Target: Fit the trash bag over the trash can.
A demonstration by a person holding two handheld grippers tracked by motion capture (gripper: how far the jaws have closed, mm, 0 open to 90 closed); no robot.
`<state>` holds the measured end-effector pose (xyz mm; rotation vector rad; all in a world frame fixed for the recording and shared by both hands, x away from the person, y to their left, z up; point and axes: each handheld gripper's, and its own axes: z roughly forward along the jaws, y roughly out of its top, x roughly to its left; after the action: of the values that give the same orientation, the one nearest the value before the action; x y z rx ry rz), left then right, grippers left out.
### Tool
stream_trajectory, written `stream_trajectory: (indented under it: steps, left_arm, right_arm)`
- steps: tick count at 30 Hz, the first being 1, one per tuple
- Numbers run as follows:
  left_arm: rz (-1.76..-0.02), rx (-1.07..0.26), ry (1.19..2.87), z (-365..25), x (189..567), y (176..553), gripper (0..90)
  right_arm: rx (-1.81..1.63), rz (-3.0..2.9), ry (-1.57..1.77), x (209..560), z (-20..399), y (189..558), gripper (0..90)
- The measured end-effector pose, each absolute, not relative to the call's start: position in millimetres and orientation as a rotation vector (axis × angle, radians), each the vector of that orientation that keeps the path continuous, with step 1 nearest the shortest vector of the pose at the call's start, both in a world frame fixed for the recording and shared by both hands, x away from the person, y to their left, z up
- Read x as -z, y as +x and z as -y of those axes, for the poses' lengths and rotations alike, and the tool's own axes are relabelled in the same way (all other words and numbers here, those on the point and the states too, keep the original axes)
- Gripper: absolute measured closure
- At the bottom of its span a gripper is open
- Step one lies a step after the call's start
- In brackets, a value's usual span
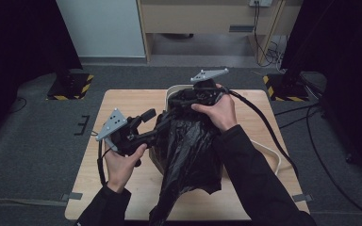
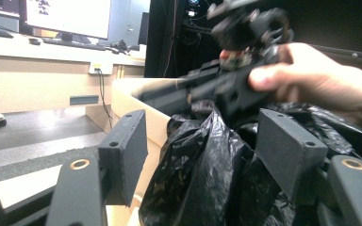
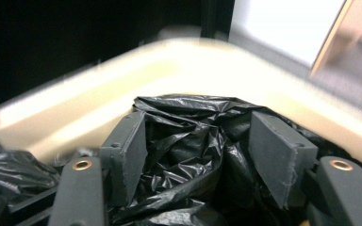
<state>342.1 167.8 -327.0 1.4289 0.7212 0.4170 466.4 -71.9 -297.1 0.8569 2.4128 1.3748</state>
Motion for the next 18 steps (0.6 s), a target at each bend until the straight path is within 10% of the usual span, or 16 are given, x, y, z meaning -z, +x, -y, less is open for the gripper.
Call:
stream_trajectory:
  steps: [18]
  left_arm:
    - [-0.703,-0.405,1.424,-168,327,342,32.9]
  right_arm:
    - [-1.744,-2.15,0.838,257,93,454,26.3]
